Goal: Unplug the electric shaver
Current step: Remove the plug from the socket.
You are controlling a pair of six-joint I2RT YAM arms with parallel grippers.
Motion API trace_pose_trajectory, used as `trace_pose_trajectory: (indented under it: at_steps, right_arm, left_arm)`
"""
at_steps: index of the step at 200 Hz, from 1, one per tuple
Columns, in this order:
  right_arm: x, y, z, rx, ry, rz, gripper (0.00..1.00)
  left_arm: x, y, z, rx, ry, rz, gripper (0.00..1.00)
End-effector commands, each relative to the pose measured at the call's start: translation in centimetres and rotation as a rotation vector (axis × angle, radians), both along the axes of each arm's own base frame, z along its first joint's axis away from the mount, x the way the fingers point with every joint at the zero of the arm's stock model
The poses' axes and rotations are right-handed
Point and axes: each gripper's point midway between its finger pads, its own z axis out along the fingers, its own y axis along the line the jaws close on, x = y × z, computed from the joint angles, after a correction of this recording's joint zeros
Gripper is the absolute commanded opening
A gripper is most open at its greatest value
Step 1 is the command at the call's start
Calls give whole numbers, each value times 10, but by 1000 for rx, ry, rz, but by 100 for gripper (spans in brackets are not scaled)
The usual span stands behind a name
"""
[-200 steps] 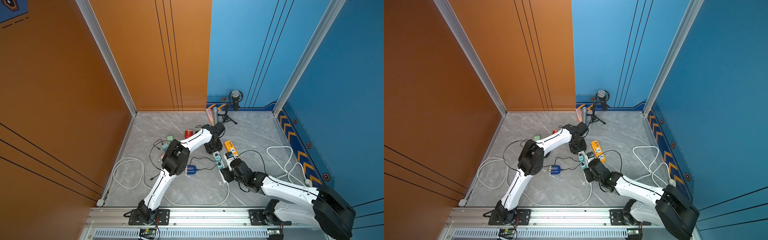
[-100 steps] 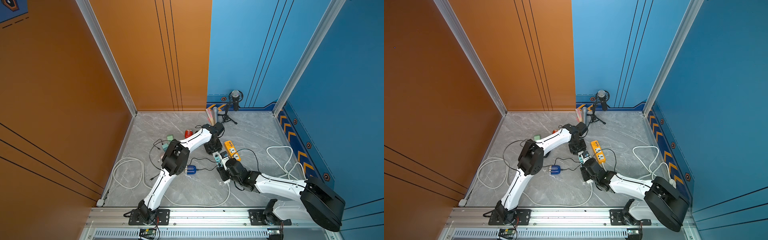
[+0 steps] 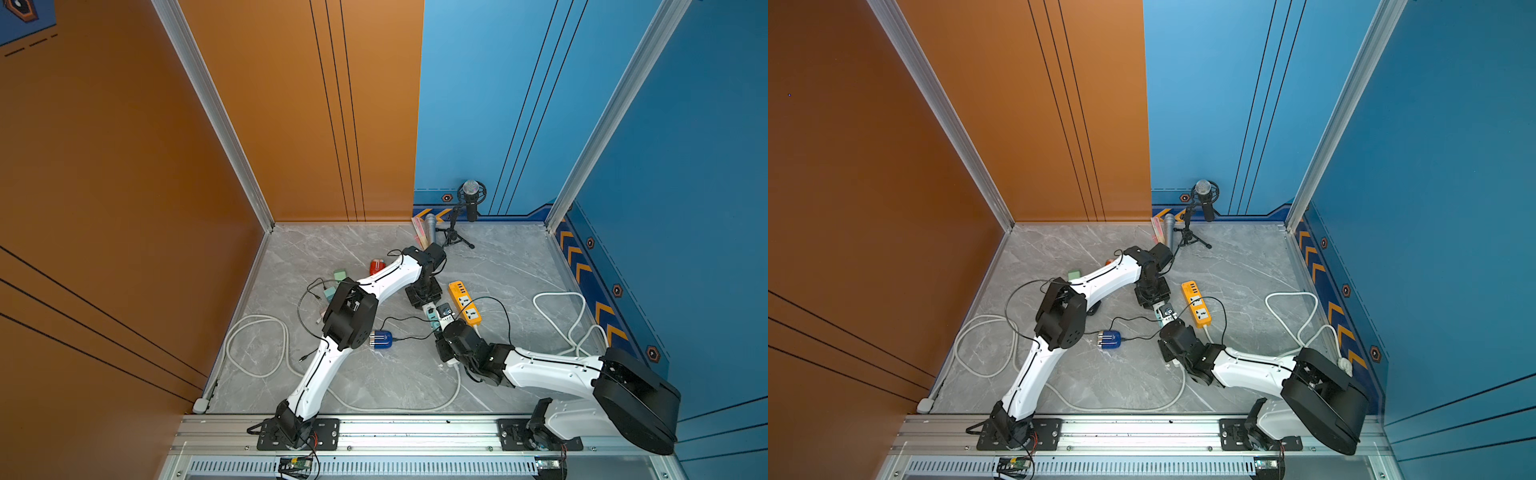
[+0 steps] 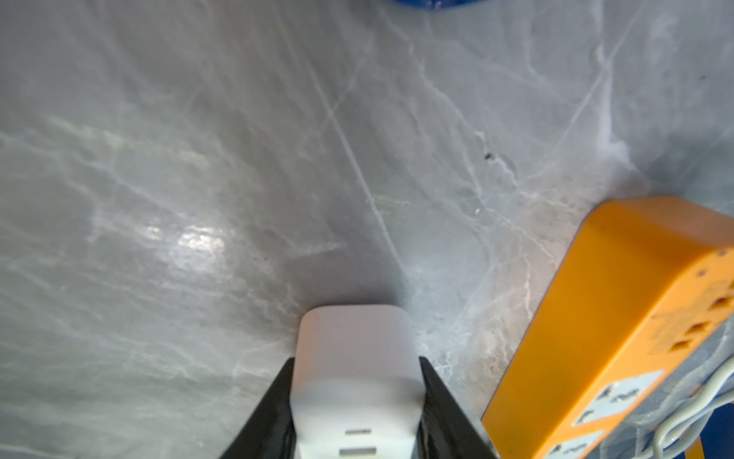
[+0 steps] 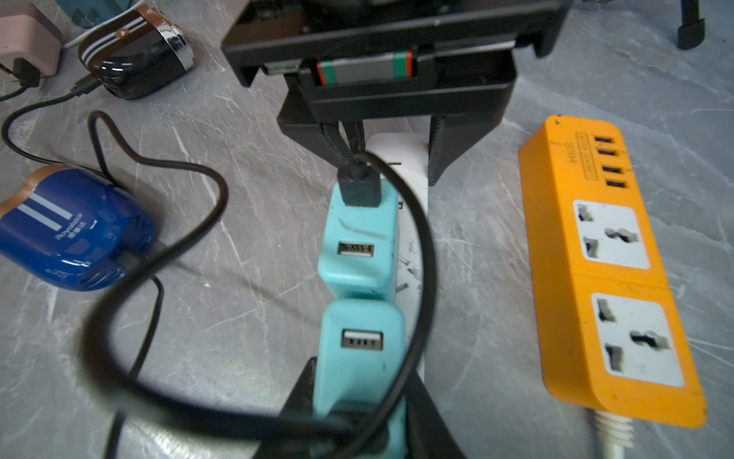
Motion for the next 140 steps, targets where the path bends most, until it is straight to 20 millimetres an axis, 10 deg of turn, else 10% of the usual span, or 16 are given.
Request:
trace_pose_trajectory:
  at_steps: [1, 140]
  right_arm:
    - [15, 16, 53, 103, -139, -22, 24]
    - [3, 25, 54, -28, -221, -29, 18]
  left_arm:
    - [-17, 7, -22, 47, 96, -5, 30]
    - [-16, -2, -27, 46, 107, 1, 26]
